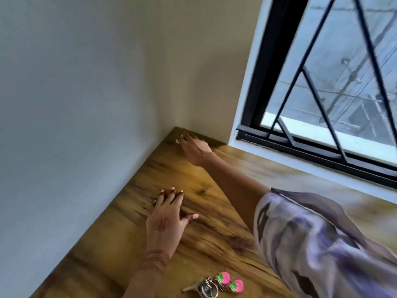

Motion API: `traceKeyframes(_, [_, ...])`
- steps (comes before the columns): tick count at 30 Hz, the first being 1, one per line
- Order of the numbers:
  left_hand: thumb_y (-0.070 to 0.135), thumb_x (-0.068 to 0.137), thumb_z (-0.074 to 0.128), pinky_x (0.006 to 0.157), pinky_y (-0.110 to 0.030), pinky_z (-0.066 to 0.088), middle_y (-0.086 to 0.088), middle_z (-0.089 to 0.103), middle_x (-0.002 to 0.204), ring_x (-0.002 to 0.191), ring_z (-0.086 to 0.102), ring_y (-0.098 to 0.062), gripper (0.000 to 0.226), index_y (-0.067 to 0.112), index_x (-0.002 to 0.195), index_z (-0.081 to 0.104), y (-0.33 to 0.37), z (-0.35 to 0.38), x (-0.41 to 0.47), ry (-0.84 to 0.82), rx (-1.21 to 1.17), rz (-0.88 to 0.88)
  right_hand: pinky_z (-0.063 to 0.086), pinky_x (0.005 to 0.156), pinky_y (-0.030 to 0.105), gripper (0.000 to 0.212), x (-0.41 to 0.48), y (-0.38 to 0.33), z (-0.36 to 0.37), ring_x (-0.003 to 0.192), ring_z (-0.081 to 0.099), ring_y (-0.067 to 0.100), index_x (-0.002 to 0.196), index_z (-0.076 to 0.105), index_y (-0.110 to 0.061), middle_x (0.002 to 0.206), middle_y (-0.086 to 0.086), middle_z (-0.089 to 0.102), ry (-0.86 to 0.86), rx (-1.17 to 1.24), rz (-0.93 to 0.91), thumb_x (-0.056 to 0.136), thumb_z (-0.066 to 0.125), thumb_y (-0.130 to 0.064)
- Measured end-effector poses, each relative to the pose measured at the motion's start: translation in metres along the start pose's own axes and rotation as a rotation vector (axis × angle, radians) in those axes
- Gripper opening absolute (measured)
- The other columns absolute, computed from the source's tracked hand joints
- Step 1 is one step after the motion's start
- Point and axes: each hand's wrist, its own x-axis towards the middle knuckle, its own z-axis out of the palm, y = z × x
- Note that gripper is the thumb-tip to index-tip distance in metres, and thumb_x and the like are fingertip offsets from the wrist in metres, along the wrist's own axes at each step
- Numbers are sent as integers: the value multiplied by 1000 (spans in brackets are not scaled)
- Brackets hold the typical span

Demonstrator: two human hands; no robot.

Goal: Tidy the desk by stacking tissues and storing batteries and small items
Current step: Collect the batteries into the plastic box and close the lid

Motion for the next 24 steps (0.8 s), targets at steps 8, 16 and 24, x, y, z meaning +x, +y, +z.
traceKeyframes(8, [65, 78, 47, 113, -25, 24, 15, 15, 155, 144, 10, -10, 78, 36, 145, 20, -1, -1, -2, 21, -5, -34, 42, 91, 39, 30, 3, -9, 5, 113, 53, 36, 116, 59, -1, 118, 17, 60, 158, -201, -95, 90, 42, 0])
traceKeyframes(16, [56, 80, 54, 110, -35, 32, 7, 27, 153, 144, 18, -16, 71, 28, 142, 34, 7, -6, -6, -19, -55, -64, 44, 63, 33, 18, -73, -11, 8, 91, 58, 27, 94, 64, -2, 99, 12, 62, 211, -120, -93, 93, 46, -4])
traceKeyframes(24, [52, 84, 52, 112, -36, 31, -1, 31, 152, 142, 24, -21, 69, 19, 142, 33, 36, -10, -47, -28, -107, -33, 49, 67, 29, 23, -180, -9, 0, 94, 56, 22, 108, 63, -4, 101, 12, 62, 308, 184, 45, 94, 46, -9])
